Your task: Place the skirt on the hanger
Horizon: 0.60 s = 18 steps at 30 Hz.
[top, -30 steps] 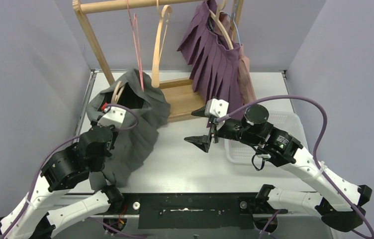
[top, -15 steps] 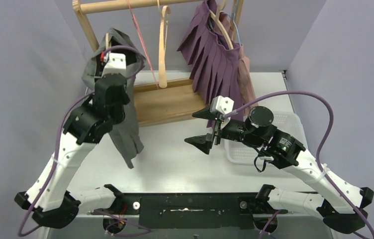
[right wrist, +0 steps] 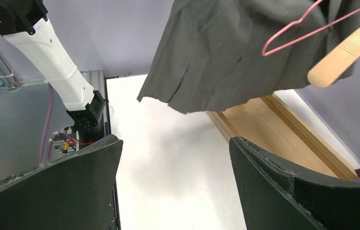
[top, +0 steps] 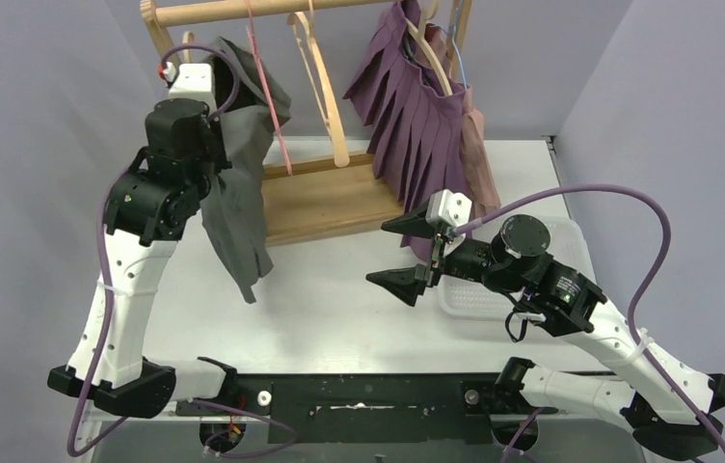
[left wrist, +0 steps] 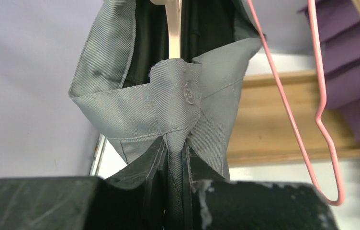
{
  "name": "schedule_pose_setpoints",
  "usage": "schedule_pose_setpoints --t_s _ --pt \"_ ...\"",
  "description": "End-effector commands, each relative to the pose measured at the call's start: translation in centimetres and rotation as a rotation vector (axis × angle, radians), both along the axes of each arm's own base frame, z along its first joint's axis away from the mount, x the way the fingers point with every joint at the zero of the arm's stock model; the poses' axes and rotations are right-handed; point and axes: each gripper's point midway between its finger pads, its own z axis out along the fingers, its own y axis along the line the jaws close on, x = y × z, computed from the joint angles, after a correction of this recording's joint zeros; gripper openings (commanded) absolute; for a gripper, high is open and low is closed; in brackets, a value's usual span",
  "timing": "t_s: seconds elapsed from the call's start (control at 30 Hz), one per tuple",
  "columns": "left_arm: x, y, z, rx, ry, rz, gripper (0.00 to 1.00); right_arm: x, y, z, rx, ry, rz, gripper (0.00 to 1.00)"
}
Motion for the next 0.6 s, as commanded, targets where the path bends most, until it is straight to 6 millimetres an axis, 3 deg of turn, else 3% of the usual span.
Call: schedule_pose_setpoints --t_s 0.0,0.17,0.37,0.57 --pt "0.0 1.6 7.6 -0.096 -0.24 0.051 0.0 -0.5 -0.3 2.1 0.076 -0.042 0.003 0.86" --pt "1.1 2.7 9.3 -0.092 -0.262 0.063 0.0 -0.7 -0.6 2.1 0.083 -0.042 0.007 0.86" --pt "2.8 1.9 11.7 -0.141 -0.323 -0.02 0.0 -1.4 -1.1 2.1 0.109 -0.028 0.016 0.86" --pt "5.3 1.2 10.5 -0.208 -0.293 -0.069 0.0 -1.9 -1.9 2.0 0.136 -0.026 0.009 0.87"
